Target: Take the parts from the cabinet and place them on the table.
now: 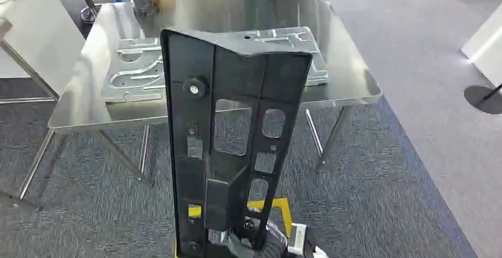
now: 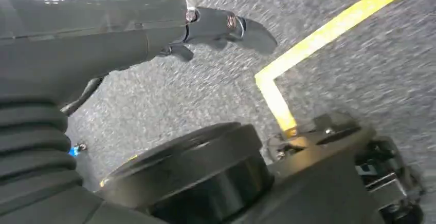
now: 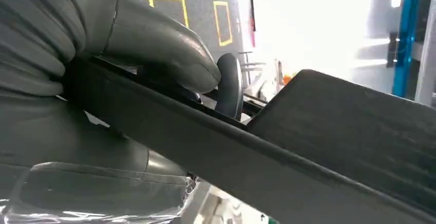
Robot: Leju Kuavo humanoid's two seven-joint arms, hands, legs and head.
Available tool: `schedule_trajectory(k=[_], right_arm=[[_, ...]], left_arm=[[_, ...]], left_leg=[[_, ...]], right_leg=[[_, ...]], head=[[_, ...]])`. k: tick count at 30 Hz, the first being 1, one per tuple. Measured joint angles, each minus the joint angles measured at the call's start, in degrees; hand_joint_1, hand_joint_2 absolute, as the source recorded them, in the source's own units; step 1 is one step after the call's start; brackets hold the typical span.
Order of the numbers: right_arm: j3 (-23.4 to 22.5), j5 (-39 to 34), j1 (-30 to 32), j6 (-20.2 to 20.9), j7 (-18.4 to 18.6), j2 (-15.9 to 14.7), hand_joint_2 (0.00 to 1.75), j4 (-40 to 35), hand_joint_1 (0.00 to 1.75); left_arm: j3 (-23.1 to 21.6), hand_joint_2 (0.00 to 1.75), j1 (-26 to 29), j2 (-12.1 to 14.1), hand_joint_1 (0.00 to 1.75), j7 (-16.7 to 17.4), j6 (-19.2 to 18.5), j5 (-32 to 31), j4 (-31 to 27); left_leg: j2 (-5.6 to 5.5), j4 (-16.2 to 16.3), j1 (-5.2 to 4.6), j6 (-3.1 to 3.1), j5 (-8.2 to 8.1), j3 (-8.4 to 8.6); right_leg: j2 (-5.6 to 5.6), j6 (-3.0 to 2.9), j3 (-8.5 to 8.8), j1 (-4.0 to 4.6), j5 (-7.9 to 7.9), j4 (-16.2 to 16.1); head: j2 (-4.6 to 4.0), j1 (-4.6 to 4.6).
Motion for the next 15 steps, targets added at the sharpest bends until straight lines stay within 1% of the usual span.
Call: schedule_trajectory(k=[1, 2, 3, 4, 5, 6, 7, 8, 9, 10, 11, 12, 13, 14, 15], right_arm=[[0.0, 0.0, 0.1, 0.0, 0.0, 0.0, 1.75, 0.0, 1.69], [0.0, 0.1, 0.1, 0.0, 0.0, 0.0, 1.75, 0.0, 1.69], [0.0, 0.1, 0.1, 0.0, 0.0, 0.0, 1.75, 0.1, 1.69], [0.0, 0.2, 0.1, 0.0, 0.0, 0.0, 1.75, 0.1, 1.69], [0.0, 0.2, 0.1, 0.1, 0.0, 0.0, 1.75, 0.1, 1.69], [0.0, 0.3, 0.0, 0.2, 0.0, 0.1, 1.75, 0.1, 1.69], [0.0, 0.3, -0.1, 0.2, 0.0, 0.2, 1.75, 0.1, 1.69], [0.0, 0.3, -0.2, 0.4, 0.0, 0.3, 1.75, 0.2, 1.69], [0.0, 0.3, -0.3, 0.5, 0.0, 0.3, 1.75, 0.2, 1.69], [0.0, 0.3, -0.3, 0.6, 0.0, 0.4, 1.75, 0.2, 1.69], [0.0, 0.3, -0.3, 0.6, 0.1, 0.4, 1.75, 0.2, 1.69], [0.0, 0.3, -0.4, 0.7, 0.0, 0.4, 1.75, 0.2, 1.69], [0.0, 0.3, -0.5, 0.7, 0.0, 0.4, 1.75, 0.2, 1.69], [0.0, 0.3, -0.6, 0.7, -0.1, 0.5, 1.75, 0.2, 1.69], [0.0, 0.3, -0.6, 0.8, -0.2, 0.4, 1.75, 0.2, 1.69]], left_arm=[[0.0, 1.75, 0.0, 0.0, 0.0, 0.0, 0.0, 0.0, 0.0], [0.0, 1.75, 0.0, 0.0, 0.0, 0.0, 0.0, 0.0, 0.0], [0.0, 1.75, 0.1, 0.1, 0.0, 0.0, 0.0, 0.0, 0.0], [0.0, 1.75, 0.2, 0.1, 0.0, 0.1, 0.0, 0.0, 0.0], [0.0, 1.75, 0.3, 0.1, 0.0, 0.1, 0.0, 0.0, 0.0], [0.0, 1.75, 0.4, 0.1, 0.0, 0.1, 0.1, 0.1, 0.0], [0.0, 1.75, 0.5, 0.1, 0.0, 0.1, 0.1, 0.2, 0.0], [0.1, 1.75, 0.8, 0.1, 0.0, 0.1, 0.2, 0.4, 0.0], [0.2, 1.75, 0.6, 0.1, 0.0, 0.0, 0.3, 0.4, 0.0], [0.2, 1.75, 0.6, 0.1, 0.0, 0.0, 0.3, 0.4, 0.0], [0.2, 1.75, 0.8, 0.2, 0.0, 0.0, 0.3, 0.5, 0.0], [0.2, 1.75, 0.8, 0.2, 0.0, 0.0, 0.3, 0.5, 0.0], [0.2, 1.75, 0.9, 0.0, 0.0, 0.0, 0.3, 0.5, 0.0], [0.2, 1.75, 0.8, 0.0, 0.0, -0.1, 0.3, 0.4, 0.0], [0.3, 1.75, 0.7, 0.0, 0.0, -0.1, 0.3, 0.4, 0.0]], left_leg=[[0.0, 4.3, 0.05, -0.07, -2.01, -2.8], [0.0, 7.9, 0.07, -0.47, -3.37, -5.45], [0.01, 9.2, 0.09, -0.64, -3.09, -7.11], [0.01, 7.8, 0.1, -0.52, -1.18, -7.39], [0.01, 4.5, 0.1, -0.5, 1.68, -6.65], [0.02, -0.1, 0.09, -0.12, 5.08, -5.29], [0.08, -5.1, 0.06, 0.39, 8.82, -3.98], [0.13, -5.6, -0.41, 0.54, 7.94, -4.08], [0.16, -6.7, -0.66, 0.78, 6.35, -3.94], [0.16, -6.7, -0.72, 1.37, 8.0, -3.74], [0.12, -6.8, -0.69, 1.72, 7.72, -3.61], [0.06, -7.2, -0.53, 2.06, 7.57, -2.77], [0.0, -7.8, -0.24, 2.2, 7.64, -1.95], [0.01, -8.2, -0.19, 2.51, 7.43, -1.4], [0.01, -8.3, -0.15, 2.74, 7.24, -1.06]], right_leg=[[0.0, -0.11, 0.22, 0.06, -0.36, 0.0], [0.02, -0.16, 0.46, 0.12, -0.75, 0.0], [0.08, -0.17, 0.87, 0.15, -1.12, 0.0], [0.28, -0.09, 1.45, 0.15, -1.57, 0.0], [0.35, 0.04, 2.19, 0.15, -2.07, 0.0], [0.34, 0.18, 3.03, 0.16, -2.66, 0.0], [0.27, 0.35, 3.87, 0.18, -3.31, 0.0], [0.26, 0.64, 4.29, 0.28, -3.67, 0.0], [0.31, 1.01, 3.97, 0.22, -3.89, 0.0], [0.25, 1.49, 4.16, 0.22, -4.32, -0.1], [0.24, 1.81, 4.57, 0.25, -4.08, 0.5], [0.23, 2.03, 4.94, 0.34, -4.06, 0.6], [0.19, 2.25, 4.43, 0.12, -4.13, 2.0], [0.2, 2.67, 2.91, 0.04, -3.94, 4.7], [0.21, 2.83, 0.21, -0.1, -4.97, 8.7]], head=[[0.0, 0.02], [0.0, 0.0], [0.0, 0.0], [0.0, 0.0], [0.0, 0.02], [0.0, 0.0], [0.0, 0.02], [0.0, 0.04], [0.0, 0.0], [0.0, 0.02], [0.0, 0.0], [0.0, 0.0], [0.0, 0.02], [0.0, 0.02], [0.0, 0.02]])
